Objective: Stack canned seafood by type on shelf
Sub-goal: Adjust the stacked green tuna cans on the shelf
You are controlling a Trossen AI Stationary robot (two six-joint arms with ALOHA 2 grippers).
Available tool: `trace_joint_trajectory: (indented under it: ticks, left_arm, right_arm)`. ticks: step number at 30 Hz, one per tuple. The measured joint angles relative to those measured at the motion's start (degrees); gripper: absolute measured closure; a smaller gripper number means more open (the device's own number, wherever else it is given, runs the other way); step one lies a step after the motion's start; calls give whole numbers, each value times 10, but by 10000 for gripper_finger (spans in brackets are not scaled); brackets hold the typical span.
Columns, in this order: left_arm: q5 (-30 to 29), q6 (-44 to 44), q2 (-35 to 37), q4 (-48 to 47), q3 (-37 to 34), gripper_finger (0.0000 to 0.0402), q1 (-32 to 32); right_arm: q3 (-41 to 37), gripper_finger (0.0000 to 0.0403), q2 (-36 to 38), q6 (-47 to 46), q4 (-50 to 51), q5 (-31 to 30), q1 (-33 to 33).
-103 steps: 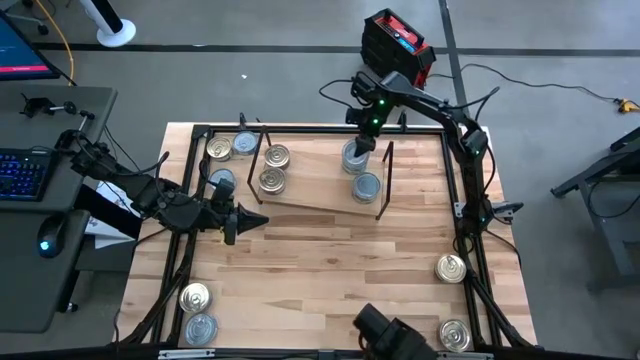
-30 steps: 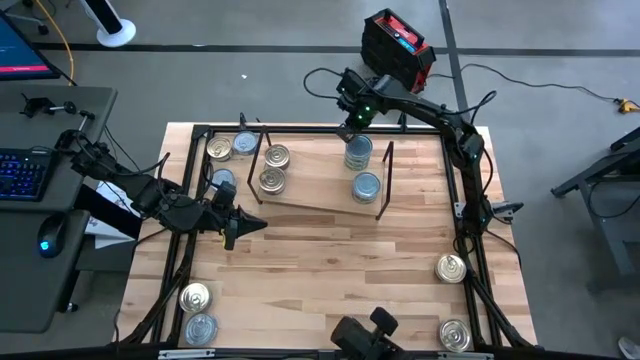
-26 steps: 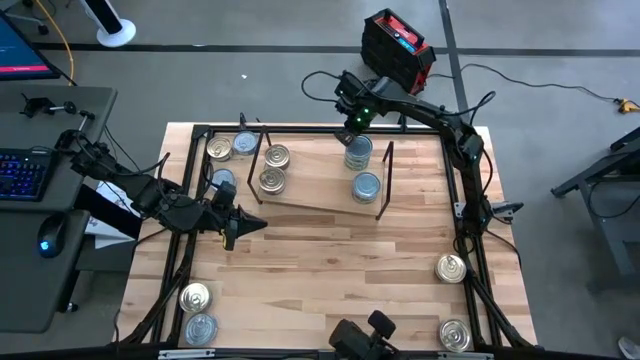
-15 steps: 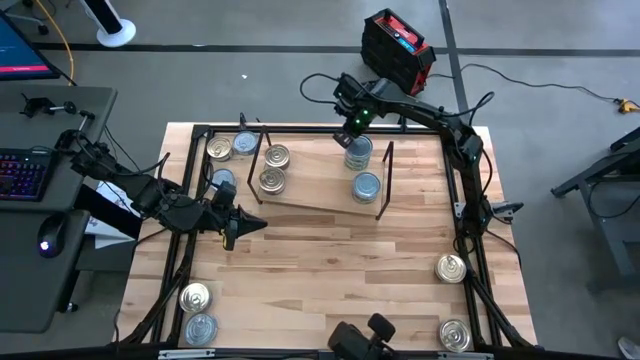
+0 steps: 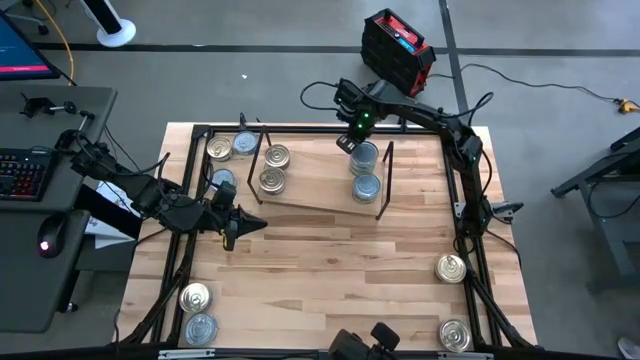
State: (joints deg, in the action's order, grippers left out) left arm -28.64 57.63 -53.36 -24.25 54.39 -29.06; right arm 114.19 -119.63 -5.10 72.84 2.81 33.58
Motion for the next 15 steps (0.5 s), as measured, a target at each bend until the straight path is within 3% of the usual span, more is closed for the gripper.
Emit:
trace_joint_trajectory:
  ticks: [15]
  left_arm:
    - [-20, -8, 0, 0, 0, 401, 1]
  right_arm:
    - [5, 403, 0, 10, 44, -11, -14]
